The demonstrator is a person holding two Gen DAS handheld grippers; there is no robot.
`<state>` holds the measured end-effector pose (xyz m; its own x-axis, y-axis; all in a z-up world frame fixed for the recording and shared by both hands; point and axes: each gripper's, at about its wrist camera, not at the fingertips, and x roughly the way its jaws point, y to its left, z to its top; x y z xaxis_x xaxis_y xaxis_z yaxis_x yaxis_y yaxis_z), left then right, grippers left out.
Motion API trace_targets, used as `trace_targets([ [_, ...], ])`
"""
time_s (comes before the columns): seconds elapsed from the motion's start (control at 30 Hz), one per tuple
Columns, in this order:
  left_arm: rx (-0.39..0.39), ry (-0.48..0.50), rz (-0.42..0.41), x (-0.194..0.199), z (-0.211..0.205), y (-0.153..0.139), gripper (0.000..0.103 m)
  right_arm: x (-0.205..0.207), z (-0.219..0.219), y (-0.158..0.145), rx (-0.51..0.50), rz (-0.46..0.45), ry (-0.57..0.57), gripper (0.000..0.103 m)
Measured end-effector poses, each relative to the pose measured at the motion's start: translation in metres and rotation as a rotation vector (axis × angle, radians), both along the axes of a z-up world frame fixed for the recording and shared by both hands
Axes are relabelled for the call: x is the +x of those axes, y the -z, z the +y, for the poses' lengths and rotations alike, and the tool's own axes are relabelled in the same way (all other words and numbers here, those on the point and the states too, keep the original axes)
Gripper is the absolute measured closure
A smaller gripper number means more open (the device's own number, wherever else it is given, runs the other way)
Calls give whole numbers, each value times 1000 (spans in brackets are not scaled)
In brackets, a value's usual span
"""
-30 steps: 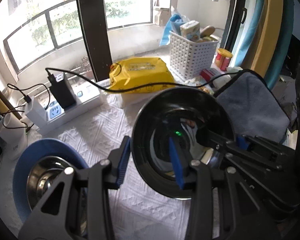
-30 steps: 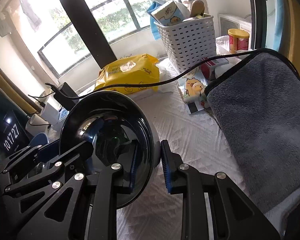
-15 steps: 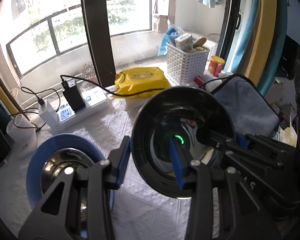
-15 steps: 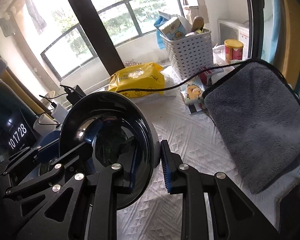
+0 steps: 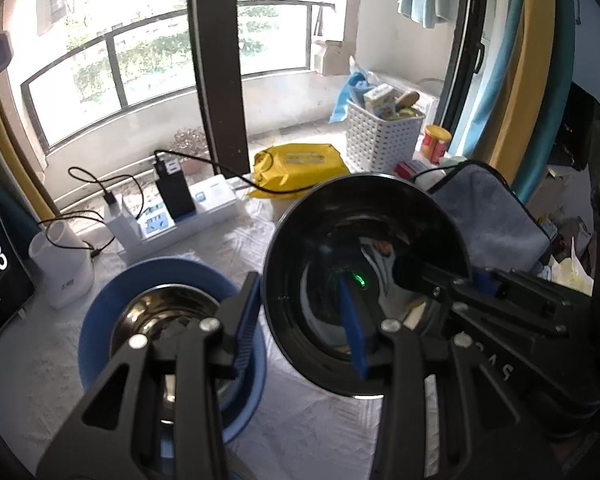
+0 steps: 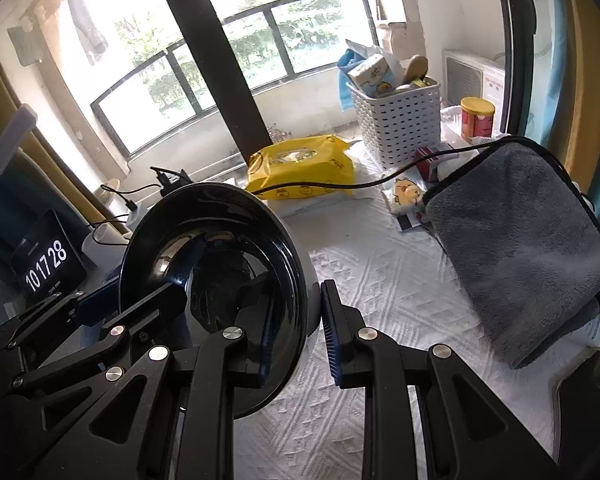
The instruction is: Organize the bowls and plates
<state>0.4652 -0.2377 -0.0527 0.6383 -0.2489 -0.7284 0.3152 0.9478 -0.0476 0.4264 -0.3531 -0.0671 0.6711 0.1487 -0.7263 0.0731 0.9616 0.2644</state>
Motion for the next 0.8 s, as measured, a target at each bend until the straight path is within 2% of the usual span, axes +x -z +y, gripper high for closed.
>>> trace_targets([
  [0.8, -27, -62, -15, -9, 73, -9, 63, 2, 68, -14, -27, -17, -71, 79],
])
